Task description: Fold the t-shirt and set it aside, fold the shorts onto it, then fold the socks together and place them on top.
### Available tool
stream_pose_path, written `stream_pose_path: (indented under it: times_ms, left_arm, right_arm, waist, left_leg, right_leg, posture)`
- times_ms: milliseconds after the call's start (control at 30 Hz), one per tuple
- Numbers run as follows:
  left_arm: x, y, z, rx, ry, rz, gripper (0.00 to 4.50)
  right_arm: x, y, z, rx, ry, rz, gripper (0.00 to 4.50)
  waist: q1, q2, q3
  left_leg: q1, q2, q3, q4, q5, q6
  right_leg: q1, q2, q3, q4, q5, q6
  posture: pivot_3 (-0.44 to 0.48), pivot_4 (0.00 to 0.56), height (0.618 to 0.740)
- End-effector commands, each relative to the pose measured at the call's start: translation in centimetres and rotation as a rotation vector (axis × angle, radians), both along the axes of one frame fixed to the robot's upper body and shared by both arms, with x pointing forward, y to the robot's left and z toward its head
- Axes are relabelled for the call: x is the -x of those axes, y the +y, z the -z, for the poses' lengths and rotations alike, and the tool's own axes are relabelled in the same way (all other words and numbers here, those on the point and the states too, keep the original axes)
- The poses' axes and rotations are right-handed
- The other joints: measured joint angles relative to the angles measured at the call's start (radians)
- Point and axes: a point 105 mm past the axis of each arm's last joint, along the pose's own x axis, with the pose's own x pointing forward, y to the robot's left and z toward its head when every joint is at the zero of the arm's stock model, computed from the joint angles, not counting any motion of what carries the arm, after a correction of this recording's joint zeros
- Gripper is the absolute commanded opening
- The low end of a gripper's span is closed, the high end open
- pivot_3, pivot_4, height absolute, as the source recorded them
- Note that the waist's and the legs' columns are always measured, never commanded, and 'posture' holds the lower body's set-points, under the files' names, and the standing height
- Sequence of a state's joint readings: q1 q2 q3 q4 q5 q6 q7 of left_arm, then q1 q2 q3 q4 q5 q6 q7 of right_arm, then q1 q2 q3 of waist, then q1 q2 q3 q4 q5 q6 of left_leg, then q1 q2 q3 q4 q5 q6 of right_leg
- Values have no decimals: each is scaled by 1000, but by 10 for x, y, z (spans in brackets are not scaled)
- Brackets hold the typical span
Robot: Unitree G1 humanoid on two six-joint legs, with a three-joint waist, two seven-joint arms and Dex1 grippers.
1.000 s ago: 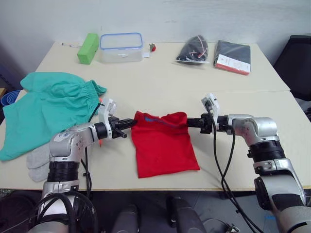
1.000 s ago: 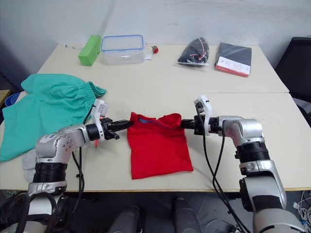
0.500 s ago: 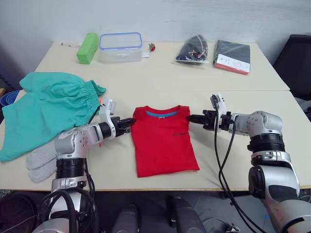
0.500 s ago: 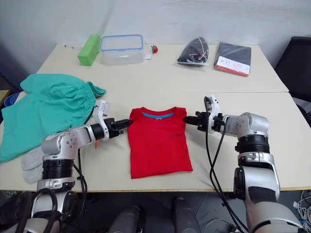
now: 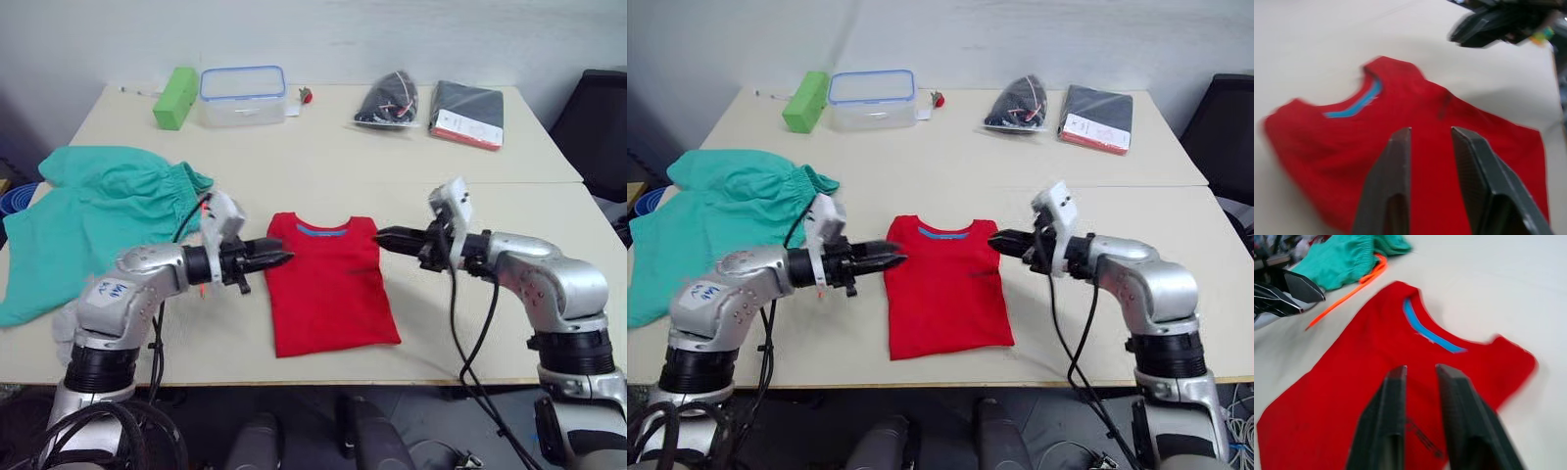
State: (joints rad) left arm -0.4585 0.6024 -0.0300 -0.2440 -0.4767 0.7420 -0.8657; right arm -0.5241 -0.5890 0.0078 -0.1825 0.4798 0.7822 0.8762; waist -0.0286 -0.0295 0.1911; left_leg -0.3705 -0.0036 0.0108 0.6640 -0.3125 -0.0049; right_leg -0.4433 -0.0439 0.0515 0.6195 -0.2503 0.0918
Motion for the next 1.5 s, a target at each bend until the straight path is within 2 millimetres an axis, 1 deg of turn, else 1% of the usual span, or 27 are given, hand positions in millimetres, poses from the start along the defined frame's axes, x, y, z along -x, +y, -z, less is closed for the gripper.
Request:
stream_pose_path:
  times_ms: [33, 67, 100, 167, 200, 267, 367, 433, 533, 700, 767, 833, 900, 933, 1033, 1067, 1100, 1167, 1200, 1233, 1300, 1333, 1433, 1467, 1500]
  left_arm:
    - [11, -21, 24, -161, -111, 154, 261]
    - [11, -24, 30, -184, -120, 170, 17]
    - [10, -26, 35, -198, -125, 175, 17]
    - [5, -31, 50, -261, -142, 178, 17]
    - [3, -32, 56, -284, -138, 170, 17]
    - [-2, -31, 65, -315, -118, 138, 17]
    - [-6, -26, 74, -343, -100, 103, 17]
    - [-7, -21, 78, -355, -93, 85, 17]
    - [-8, -15, 80, -349, -76, 63, 17]
    - [-8, -10, 83, -348, -68, 42, 17]
    - [-9, -10, 82, -340, -71, 33, 17]
    - [-9, -12, 77, -313, -80, 27, 17]
    - [-11, -14, 63, -242, -91, 15, 17]
    - [-12, -14, 57, -211, -95, 6, 17]
    - [-16, -9, 42, -186, -126, -19, 17]
    - [-16, -8, 38, -178, -134, -22, 0]
    - [-17, -8, 31, -156, -140, -27, 0]
    - [-16, -7, 17, -99, -136, -27, 0]
    - [-15, -7, 12, -84, -138, -22, 0]
    - [-14, -7, 8, -74, -143, -13, 186]
    - [-7, -9, 0, -63, -160, 39, 595]
    - [-3, -9, -3, -58, -165, 61, 919]
    - [5, -9, -12, -22, -180, 114, 1884]
    - [5, -9, -15, -13, -184, 116, 2136]
    - [5, -8, -17, -5, -191, 112, 2462]
  right_arm:
    - [11, 32, 15, 129, -179, -113, 0]
    - [11, 37, 20, 142, -194, -127, 0]
    - [10, 43, 26, 163, -212, -142, 0]
    - [4, 53, 44, 214, -220, -151, 0]
    - [0, 55, 50, 234, -225, -143, 0]
    - [-13, 53, 60, 265, -215, -92, 0]
    - [-35, 38, 67, 310, -217, 17, 0]
    - [-53, 19, 70, 342, -211, 116, 0]
    - [-79, -7, 64, 312, -181, 278, 0]
    - [-98, -27, 52, 228, -133, 397, 0]
    - [-97, -26, 40, 152, -123, 379, 0]
    - [-88, -22, 26, 55, -93, 327, 0]
    - [-68, -21, 10, -35, -38, 247, 0]
    - [-57, -23, 6, -62, 0, 214, 0]
    - [-22, -35, 9, -81, 165, 146, 0]
    - [-12, -39, 11, -83, 227, 135, 361]
    - [-1, -43, 14, -90, 299, 123, 578]
    - [21, -46, 18, -110, 429, 80, 1192]
    - [28, -47, 19, -119, 478, 66, 1544]
    - [33, -47, 21, -127, 518, 68, 1983]
    - [37, -49, 33, -131, 601, 100, 2663]
    - [38, -49, 37, -133, 633, 111, 3051]
    - [28, -48, 45, -202, 719, 159, 4139]
    - [23, -45, 46, -237, 752, 167, 4426]
    - [19, -41, 48, -261, 782, 168, 4500]
  waist:
    - [0, 0, 0]
    - [0, 0, 0]
    - [0, 0, 0]
    - [-1, 0, 0]
    - [-1, 0, 0]
    - [0, 0, 0]
    - [-1, 0, 0]
    - [-1, -1, -1]
    - [-1, -1, -1]
    - [-3, -1, -2]
    - [-3, -1, -2]
    - [-5, -1, -1]
    - [-3, -1, -1]
    - [-3, -1, -1]
    - [2, 0, -1]
    - [3, 0, -1]
    - [4, 0, -1]
    - [4, 0, -1]
    - [4, 0, -1]
    - [2, 0, -1]
    - [-4, 0, -1]
    - [-4, 0, -1]
    - [-5, 0, -1]
    - [-5, 0, -1]
    - [-6, 0, -1]
  left_leg:
    - [0, 0, 0, 0, 0, 0]
    - [0, 0, 1, 0, 0, 0]
    - [0, -1, 1, 0, 1, 1]
    - [-1, -1, 1, 0, 1, 1]
    - [0, 0, 1, 0, 1, 1]
    - [0, 0, 1, 0, 1, 1]
    - [0, 0, 1, 1, 0, 2]
    - [1, 0, 2, 1, 1, 3]
    - [2, 0, 1, 1, 1, 3]
    - [2, 0, 0, 1, 1, 3]
    - [2, 0, 0, 1, 1, 3]
    - [2, 0, 0, 1, 1, 3]
    - [1, 1, 0, 0, 1, 3]
    - [0, 1, -1, 1, 1, 3]
    - [-2, 1, -3, 1, 1, 3]
    - [-2, 1, -4, 1, 1, 3]
    - [-3, 1, -5, 1, 1, 3]
    - [-3, 1, -5, 0, 1, 3]
    - [-3, 0, -5, 0, 1, 3]
    - [-3, 0, -5, 1, 1, 3]
    - [-3, 0, -4, 1, 1, 3]
    - [-2, 1, -4, 0, 1, 3]
    - [-1, 1, -3, 0, 1, 3]
    - [-1, 1, -3, 0, 1, 3]
    - [-1, 1, -2, 0, 1, 3]
  right_leg:
    - [0, 0, 0, 0, 0, 0]
    - [0, 1, 0, 0, 0, 0]
    - [0, 2, 1, 0, 0, 0]
    - [-1, 2, 1, 1, 0, 0]
    - [-1, 1, 2, 0, 0, 0]
    - [-1, 1, 2, 1, 0, 0]
    - [-1, 0, 2, 1, 0, 0]
    - [0, 0, 2, 2, 0, 0]
    - [1, -1, 2, 3, 0, 0]
    - [1, -1, 5, 3, 0, 0]
    - [1, -1, 5, 3, 0, 0]
    - [1, -1, 6, 3, 0, 0]
    - [0, -1, 6, 3, 0, 0]
    - [0, -1, 5, 3, 0, 0]
    - [-1, -1, 5, 3, 0, 0]
    - [0, -2, 5, 3, 0, 0]
    - [0, -2, 4, 1, 0, 0]
    - [0, -3, 4, 0, 0, 0]
    - [0, -3, 5, 0, 0, 0]
    - [0, -3, 4, 0, 0, 0]
    - [0, -2, 5, 0, 0, 0]
    - [0, -1, 6, 0, 0, 0]
    - [0, 0, 6, 0, 0, -1]
    - [0, 0, 6, 1, 0, -1]
    - [0, 0, 6, 1, 0, -1]
  posture:
    - [0, 150, 740]
    - [0, 150, 740]
    - [0, 150, 740]
    - [0, 150, 740]
    - [0, 150, 740]
    - [0, 150, 740]
    - [0, 150, 740]
    - [0, 150, 740]
    - [0, 150, 740]
    - [0, 150, 740]
    - [0, 150, 740]
    - [0, 150, 740]
    - [0, 150, 740]
    - [0, 150, 740]
    - [0, 150, 740]
    - [0, 150, 740]
    - [0, 150, 740]
    - [0, 150, 740]
    - [0, 150, 740]
    - [0, 150, 740]
    - [0, 150, 740]
    - [0, 150, 740]
    - [0, 150, 740]
    - [0, 150, 740]
    - [0, 150, 740]
